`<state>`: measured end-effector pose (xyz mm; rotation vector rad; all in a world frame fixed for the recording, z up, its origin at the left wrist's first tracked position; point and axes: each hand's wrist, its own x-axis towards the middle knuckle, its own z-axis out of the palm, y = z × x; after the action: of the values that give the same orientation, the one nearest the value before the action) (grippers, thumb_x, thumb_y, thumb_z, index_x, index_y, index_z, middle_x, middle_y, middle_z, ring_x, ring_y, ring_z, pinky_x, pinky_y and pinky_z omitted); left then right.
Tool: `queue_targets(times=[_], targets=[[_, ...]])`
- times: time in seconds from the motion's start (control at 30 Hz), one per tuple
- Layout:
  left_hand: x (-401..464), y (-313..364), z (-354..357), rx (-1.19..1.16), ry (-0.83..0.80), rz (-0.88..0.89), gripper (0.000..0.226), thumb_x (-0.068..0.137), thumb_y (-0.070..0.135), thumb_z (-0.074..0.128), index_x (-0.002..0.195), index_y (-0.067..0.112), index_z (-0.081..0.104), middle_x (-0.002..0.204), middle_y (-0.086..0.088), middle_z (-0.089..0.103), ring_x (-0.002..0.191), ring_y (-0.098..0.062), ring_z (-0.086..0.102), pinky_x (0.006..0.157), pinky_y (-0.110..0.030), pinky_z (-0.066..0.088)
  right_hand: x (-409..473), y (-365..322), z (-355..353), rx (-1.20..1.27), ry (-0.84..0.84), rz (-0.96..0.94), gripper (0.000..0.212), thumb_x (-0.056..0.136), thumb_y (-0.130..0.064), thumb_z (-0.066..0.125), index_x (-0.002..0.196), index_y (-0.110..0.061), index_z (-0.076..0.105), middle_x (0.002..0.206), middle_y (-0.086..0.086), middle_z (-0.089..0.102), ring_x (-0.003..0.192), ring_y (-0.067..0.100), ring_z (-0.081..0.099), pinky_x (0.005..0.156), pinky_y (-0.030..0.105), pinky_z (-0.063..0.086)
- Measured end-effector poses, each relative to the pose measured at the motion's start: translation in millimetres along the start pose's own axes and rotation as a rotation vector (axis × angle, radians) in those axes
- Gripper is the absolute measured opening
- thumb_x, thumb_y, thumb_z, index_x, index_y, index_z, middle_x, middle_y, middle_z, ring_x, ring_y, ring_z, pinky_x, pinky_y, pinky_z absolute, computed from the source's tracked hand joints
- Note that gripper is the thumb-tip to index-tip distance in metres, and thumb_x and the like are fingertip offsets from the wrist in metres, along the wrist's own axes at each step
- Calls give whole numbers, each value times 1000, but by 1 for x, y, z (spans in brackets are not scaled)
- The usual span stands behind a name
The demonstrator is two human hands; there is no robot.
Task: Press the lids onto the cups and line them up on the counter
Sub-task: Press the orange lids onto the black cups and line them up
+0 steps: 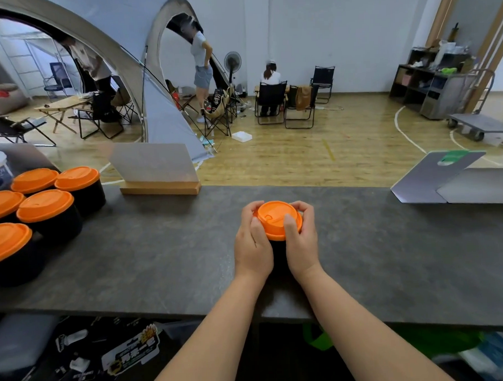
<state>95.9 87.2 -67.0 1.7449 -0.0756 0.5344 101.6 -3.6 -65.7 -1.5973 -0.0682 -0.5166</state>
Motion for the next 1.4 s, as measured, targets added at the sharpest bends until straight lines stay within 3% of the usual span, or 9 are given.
queue_targets(times=[0.2, 0.4, 0.6, 0.93, 1.07, 1.13, 1.2, 1.3, 1.4], targets=[[3, -5, 1, -28, -5, 17, 33, 87, 48, 23, 107, 46, 49, 103, 20, 61, 94, 3, 59, 76, -15, 47, 2, 6, 2, 1, 4, -14, 34, 72, -53, 46, 101, -35, 46, 98, -12, 55, 85, -1, 56, 75, 32, 50], [2, -2, 0, -77, -24, -22, 37, 93, 59, 21, 111, 50, 52, 107, 20, 63, 99, 4, 60, 83, -16, 49, -2, 1, 1, 34, -6, -38, 37, 75, -56, 45, 102, -31, 46, 98, -12, 54, 84, -9, 56, 70, 11, 46], [3, -1, -1, -135, -50, -74, 44, 82, 68, 35, 113, 45, 55, 105, 16, 65, 96, -5, 63, 73, -12, 48, 3, 5, 2, 168, -24, 56, 18, 90, -38, 37, 101, -28, 47, 94, -4, 57, 75, -1, 58, 68, 20, 47], [5, -3, 5, -177, -19, -51, 34, 85, 59, 34, 106, 42, 56, 99, 17, 66, 92, -2, 62, 75, -19, 50, 2, 2, 1, 211, -55, 84, 21, 90, -32, 36, 105, -20, 44, 95, 0, 54, 72, -4, 57, 66, 14, 47], [0, -4, 3, -17, 91, 28, 38, 92, 58, 30, 114, 34, 49, 107, 12, 59, 98, -4, 59, 80, -23, 48, 0, 1, -1, 204, 25, 73, 20, 104, -6, 27, 104, -9, 47, 92, -3, 53, 70, -7, 54, 65, 7, 42], [0, -4, 2, 45, 159, 97, 33, 95, 54, 32, 109, 31, 52, 103, 9, 58, 95, -6, 58, 80, -25, 48, 0, -1, -1, 203, 53, 59, 20, 102, -2, 30, 101, -11, 48, 90, -5, 53, 71, 0, 53, 67, 10, 42], [-1, -4, 1, 43, 185, 129, 36, 96, 53, 35, 106, 28, 58, 101, 8, 60, 93, -3, 58, 78, -24, 49, 0, -1, -1, 234, 58, 63, 12, 95, -16, 36, 101, -18, 47, 88, -3, 53, 70, 1, 52, 66, 14, 43], [-4, -4, 1, 55, 92, 128, 47, 94, 58, 35, 118, 27, 61, 110, 9, 65, 99, -7, 62, 83, -28, 53, -1, 2, -2, 241, -5, 94, 29, 84, -26, 35, 109, -28, 50, 100, 5, 59, 82, 10, 59, 71, 21, 50], [-5, -3, 1, 60, 55, 94, 53, 91, 58, 34, 128, 27, 57, 120, 9, 63, 107, -8, 60, 89, -31, 54, -2, 4, -3, 227, -101, 88, 43, 79, -32, 38, 117, -27, 58, 118, 9, 62, 104, 25, 61, 87, 35, 52]])
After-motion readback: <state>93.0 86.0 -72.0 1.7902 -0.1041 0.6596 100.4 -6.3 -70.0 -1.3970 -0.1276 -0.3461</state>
